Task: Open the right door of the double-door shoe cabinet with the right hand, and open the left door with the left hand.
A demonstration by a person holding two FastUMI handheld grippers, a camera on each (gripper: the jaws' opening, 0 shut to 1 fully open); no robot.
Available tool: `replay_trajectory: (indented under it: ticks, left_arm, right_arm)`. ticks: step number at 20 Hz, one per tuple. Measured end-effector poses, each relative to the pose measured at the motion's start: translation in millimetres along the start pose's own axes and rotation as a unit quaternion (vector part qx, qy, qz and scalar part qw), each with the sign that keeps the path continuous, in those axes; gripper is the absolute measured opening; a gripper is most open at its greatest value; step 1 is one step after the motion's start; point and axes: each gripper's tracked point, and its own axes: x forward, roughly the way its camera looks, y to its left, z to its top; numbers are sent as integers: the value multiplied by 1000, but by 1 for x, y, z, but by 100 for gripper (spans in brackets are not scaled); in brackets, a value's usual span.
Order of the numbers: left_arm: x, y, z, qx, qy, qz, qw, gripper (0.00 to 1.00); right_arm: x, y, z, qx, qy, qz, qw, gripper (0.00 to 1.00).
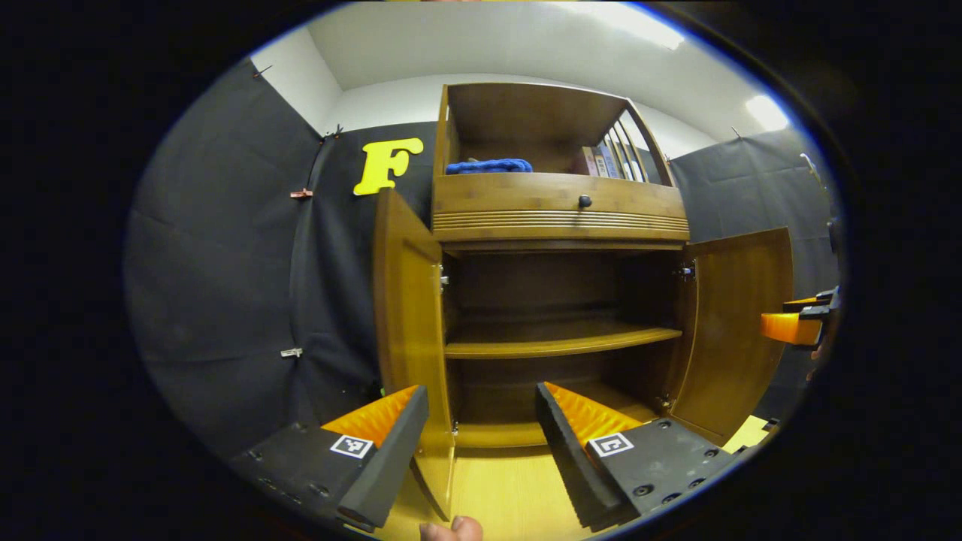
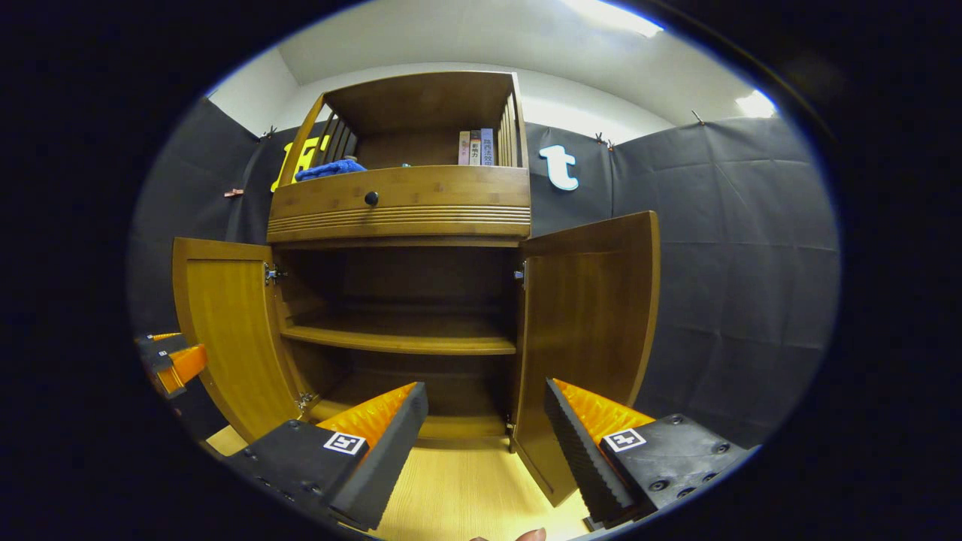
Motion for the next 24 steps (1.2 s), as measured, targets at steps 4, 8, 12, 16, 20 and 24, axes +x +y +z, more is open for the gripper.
replay_trajectory:
  ticks: [4,8,12,16,20,24]
  left_arm:
    - [18,-34,3,-4,8,-16,1000,90]
    - [34,-72,6,-2,9,-36,999,90]
    - [48,-103,12,-1,-3,-52,999,90]
    - [60,-121,12,-10,-1,-56,998,91]
    - [69,-128,10,-4,0,-51,999,92]
    - [73,-134,15,-8,-6,-46,999,92]
  right_arm:
    - [2,-12,0,8,-1,-2,1000,99]
    - [3,-26,-1,13,-4,-6,1000,99]
    - [5,-35,-3,15,-3,-5,1000,99]
    - [8,-34,-5,17,-2,3,1000,99]
    - [14,-33,-10,16,0,12,1000,99]
    - [19,-33,-12,16,2,18,1000,99]
